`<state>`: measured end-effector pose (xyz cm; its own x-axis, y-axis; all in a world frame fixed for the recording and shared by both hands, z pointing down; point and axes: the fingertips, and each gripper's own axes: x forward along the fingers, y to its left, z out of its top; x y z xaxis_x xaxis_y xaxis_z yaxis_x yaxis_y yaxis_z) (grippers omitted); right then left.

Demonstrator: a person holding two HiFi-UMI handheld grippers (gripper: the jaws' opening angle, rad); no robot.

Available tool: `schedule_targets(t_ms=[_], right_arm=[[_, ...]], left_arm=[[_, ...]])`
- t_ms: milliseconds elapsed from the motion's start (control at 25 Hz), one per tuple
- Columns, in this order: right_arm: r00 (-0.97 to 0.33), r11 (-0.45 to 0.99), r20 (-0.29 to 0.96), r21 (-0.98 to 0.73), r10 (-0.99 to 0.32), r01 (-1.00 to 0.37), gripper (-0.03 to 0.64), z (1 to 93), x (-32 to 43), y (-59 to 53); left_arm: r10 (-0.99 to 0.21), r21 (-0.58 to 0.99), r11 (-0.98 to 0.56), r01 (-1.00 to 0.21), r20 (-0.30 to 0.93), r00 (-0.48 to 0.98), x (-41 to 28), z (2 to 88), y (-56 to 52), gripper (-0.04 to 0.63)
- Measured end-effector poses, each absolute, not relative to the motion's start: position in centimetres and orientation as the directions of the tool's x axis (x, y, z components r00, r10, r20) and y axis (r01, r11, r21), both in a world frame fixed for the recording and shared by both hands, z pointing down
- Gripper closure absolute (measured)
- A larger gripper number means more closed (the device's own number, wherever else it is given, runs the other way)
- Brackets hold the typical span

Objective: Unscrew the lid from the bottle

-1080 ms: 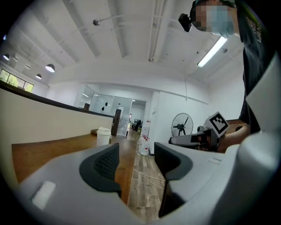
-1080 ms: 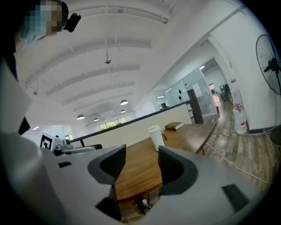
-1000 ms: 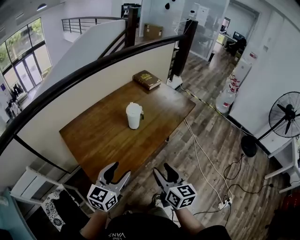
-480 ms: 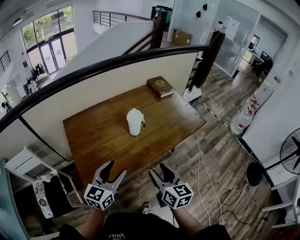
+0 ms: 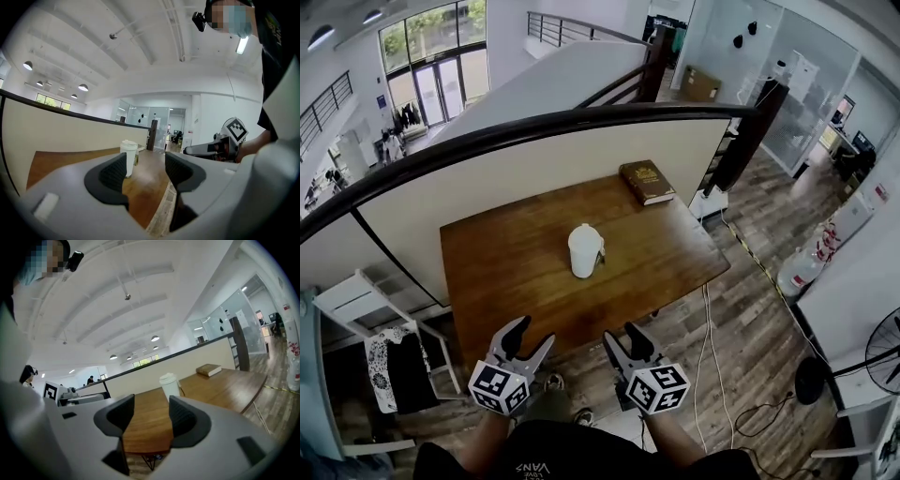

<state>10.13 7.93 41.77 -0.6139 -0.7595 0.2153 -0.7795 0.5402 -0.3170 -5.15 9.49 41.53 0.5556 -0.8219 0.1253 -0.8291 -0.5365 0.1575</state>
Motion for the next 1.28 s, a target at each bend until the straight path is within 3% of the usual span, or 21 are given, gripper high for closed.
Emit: schedule_targets(t_ms=[680,1280], right_arm=[[-0.538,0.472,0.237,-0.282,-0.809,-0.835,0.419,41.0,6.3,-1.3],[-0.480,0.437,0.255,-0.210,-0.839,-0.875,0.397,42.4,4.1,-7.1]], left_arm=[[-0.733,0.153,-0.648,-0.746,0.140,0.665,-8.1,41.6,-1.0,0.351],[-0.636,0.149,-0.733,-0.664,0.197,0.746,-7.4,47.2,-6.8,0.302]])
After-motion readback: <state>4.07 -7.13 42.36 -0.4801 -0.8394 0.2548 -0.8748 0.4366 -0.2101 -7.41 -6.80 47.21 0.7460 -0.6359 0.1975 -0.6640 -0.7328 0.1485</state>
